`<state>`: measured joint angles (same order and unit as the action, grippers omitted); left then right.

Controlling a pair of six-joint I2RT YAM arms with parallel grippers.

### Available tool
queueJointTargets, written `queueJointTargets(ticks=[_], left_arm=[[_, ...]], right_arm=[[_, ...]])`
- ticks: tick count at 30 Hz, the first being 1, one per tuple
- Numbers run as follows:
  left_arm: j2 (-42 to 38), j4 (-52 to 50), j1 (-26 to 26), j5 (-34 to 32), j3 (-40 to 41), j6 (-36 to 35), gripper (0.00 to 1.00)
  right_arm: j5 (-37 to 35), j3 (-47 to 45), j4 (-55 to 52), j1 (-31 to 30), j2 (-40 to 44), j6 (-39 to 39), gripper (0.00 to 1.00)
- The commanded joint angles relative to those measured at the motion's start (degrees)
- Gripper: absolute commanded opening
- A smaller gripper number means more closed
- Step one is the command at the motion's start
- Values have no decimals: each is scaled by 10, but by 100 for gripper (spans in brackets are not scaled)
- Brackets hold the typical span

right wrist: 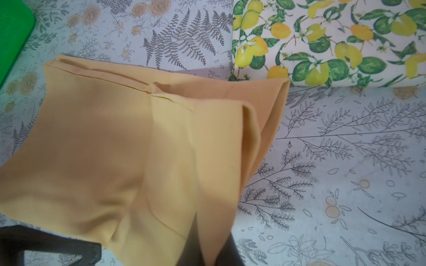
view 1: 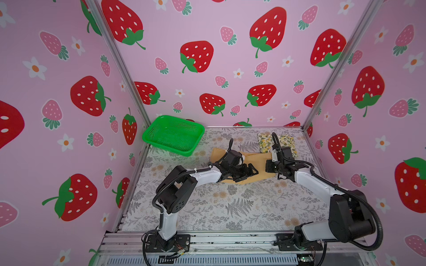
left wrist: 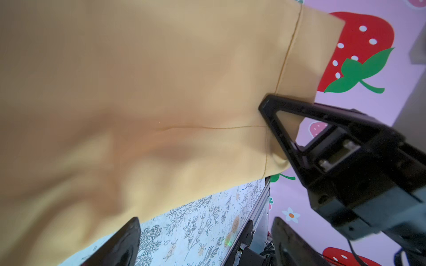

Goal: Fold and stack skirts
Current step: Fold the skirt at the center of the table.

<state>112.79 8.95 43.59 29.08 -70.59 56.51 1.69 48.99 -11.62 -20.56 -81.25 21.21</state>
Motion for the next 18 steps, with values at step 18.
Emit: queueJointTargets(ticks=[18], left_arm=[[119, 11, -6, 12, -107, 28, 89]], right_arm=[[-17, -5, -66, 23, 76, -35, 0]])
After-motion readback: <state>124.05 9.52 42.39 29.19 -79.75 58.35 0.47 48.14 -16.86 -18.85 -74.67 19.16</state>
